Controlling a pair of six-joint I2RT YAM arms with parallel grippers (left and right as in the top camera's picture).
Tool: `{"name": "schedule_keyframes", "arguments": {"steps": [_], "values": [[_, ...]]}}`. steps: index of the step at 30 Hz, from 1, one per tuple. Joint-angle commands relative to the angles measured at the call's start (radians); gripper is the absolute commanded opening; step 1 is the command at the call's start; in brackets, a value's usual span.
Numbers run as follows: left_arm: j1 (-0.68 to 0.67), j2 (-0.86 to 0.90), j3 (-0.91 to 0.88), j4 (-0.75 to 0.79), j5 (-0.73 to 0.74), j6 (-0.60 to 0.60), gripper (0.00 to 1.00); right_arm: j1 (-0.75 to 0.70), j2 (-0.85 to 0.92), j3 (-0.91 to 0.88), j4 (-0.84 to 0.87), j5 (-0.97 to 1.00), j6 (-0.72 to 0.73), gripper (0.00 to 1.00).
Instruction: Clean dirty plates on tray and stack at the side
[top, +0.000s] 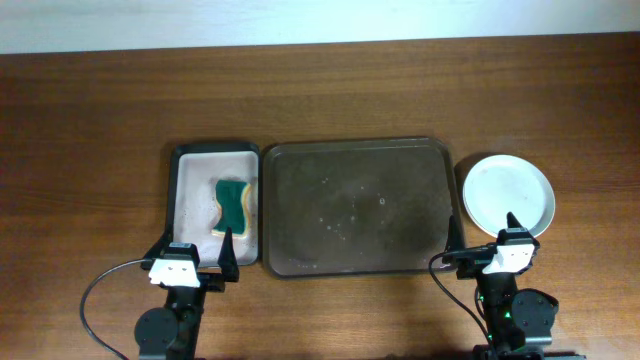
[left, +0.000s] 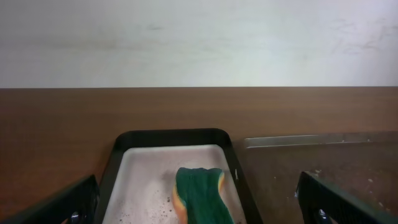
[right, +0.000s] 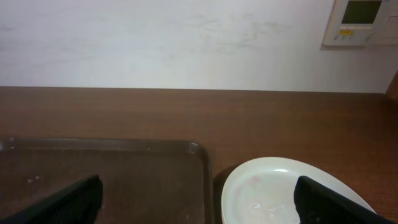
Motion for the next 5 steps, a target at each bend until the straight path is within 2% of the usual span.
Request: {"name": "schedule_keyframes", "arguments": {"steps": [1, 5], "values": [[0.005, -0.007, -0.004, -0.002, 0.0, 0.023, 0.99, 0.01, -0.009, -0.005, -0.005, 0.008, -0.004, 0.99], [0.005, -0.007, -0.004, -0.002, 0.0, 0.023, 0.99, 0.01, -0.009, -0.005, -0.005, 0.008, -0.004, 0.99]]}}
